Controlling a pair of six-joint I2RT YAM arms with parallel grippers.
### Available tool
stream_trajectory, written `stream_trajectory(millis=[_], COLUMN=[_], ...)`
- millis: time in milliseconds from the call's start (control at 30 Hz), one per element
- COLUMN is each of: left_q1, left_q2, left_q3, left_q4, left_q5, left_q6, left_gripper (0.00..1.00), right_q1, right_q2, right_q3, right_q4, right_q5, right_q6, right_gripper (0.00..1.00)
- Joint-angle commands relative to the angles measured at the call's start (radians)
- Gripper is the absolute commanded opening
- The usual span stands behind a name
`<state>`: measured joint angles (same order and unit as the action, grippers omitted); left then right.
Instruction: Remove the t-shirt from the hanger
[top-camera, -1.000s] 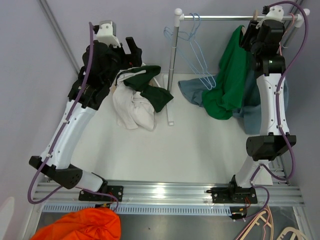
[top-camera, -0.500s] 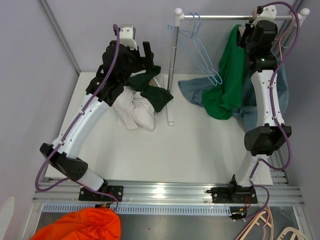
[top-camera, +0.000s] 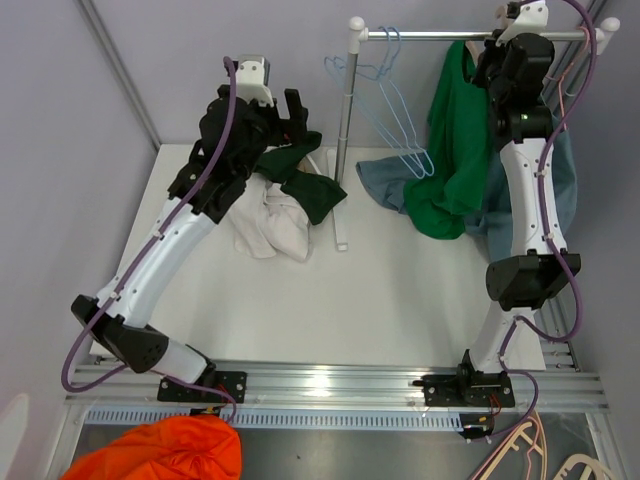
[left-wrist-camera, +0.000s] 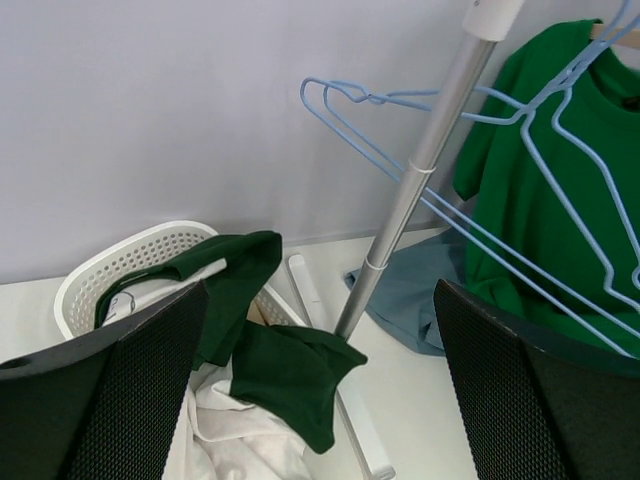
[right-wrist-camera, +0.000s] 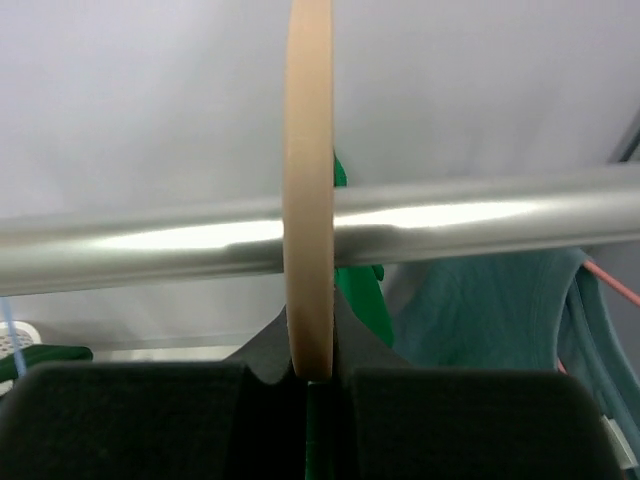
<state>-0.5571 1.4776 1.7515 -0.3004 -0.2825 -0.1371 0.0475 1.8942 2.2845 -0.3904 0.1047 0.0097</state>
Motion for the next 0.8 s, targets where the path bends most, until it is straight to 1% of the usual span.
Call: stream_trajectory(millis=[0,167,233,333,500,533,633,700,733,767], left_q1=[-0.024,-0.043,-0.052,-0.076,-0.118,-0.121,-0.142,-0.188,-0.234,-0.259], left_q2=[-0.072,-0.106,-0.123,-0.154,-0.218,-0.227,-0.252,-0.278,-0.292,-0.318], left_q3=[-0.018,-0.041,-0.046,-0.053,-0.116,-0.122,-0.133,-0.148,-0.194,-0.207], left_q4=[0.069,0.076,0.069,0.063,0.084,0.081,0.058,0.052,0.061,0.078], left_q5=[-0.006,-0.009,-0.015,-0.041,-0.069,-0.07,-0.067,-0.063,-0.067,-0.073], left_q6=[0.033,0.033,0.037,0.053,0.07,0.065,0.059,0.071,0.089,0.097], left_gripper=[0.99,0.99,0.99,0.99,0.99,0.99,0.99,0.99,0.99,0.99], right_q1=[0.011,0.025,0.044,0.066,0.074,0.074,0.08,0.095,0.103,0.121], right_q2=[-0.061,-0.121,-0.167,-0.248,-0.398,-0.43,-0.461,-0.506,-0.527,-0.579], right_q3=[0.066,0.055,0.029,-0.061,-0.273,-0.29,-0.33,-0.373,-0.444,-0.482], right_q4=[0.068,0.032,0.01,0.002,0.042,0.036,-0.03,-0.065,-0.062,-0.05], right_q5=[-0.04,-0.04,-0.013,0.041,0.05,0.059,0.069,0.108,0.13,0.174], right_q6=[-0.034,-0.014,0.006,0.012,0.045,0.053,0.087,0.124,0.139,0.156], right_gripper=[0.0,0.0,0.0,0.0,0.0,0.0,0.0,0.0,0.0,0.0])
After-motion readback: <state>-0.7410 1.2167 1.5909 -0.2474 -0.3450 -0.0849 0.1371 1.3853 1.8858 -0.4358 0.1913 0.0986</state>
